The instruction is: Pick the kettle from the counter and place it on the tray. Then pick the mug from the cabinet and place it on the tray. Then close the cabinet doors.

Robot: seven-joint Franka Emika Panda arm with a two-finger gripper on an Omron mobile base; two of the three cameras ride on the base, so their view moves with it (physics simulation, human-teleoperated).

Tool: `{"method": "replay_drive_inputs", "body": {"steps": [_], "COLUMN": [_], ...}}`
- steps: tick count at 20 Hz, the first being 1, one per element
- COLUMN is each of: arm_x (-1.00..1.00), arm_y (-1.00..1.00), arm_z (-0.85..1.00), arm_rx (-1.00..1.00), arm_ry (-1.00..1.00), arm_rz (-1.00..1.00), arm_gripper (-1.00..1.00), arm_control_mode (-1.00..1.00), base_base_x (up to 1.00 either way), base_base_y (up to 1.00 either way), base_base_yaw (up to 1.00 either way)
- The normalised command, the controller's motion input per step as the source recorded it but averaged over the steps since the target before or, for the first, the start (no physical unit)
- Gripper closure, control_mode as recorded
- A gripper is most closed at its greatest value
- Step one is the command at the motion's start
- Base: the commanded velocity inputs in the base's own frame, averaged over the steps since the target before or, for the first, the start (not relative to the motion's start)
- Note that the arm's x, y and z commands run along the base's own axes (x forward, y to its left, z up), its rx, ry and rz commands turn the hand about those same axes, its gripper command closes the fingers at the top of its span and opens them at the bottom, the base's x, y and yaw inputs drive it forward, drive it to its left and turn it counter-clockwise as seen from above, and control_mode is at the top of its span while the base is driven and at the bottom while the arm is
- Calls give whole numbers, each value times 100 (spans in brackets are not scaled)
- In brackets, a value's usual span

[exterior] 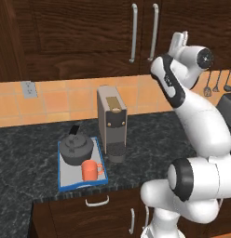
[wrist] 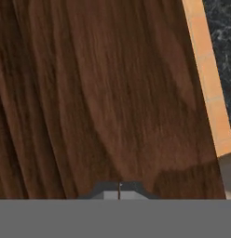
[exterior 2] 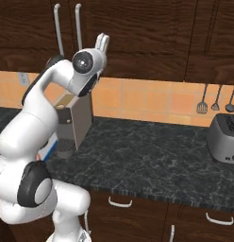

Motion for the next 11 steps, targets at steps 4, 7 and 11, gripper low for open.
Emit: {"method": "replay_drive_inputs", "body": {"steps": [4, 7, 11], "arm_x": [51, 52, 59], "arm_y": [0, 0, 0], "arm_z": [-12, -20, -25], "arm_rx": [0, 0, 0], "arm_ry": [3, 0, 0], "arm_rz": [-12, -11, -9], "arm_gripper": [100, 100, 100], "arm_control_mode": [-100, -100, -100], "base_base_x": [0, 0, 0], "base_base_y": [0, 0, 0], "base_base_yaw": [0, 0, 0]}}
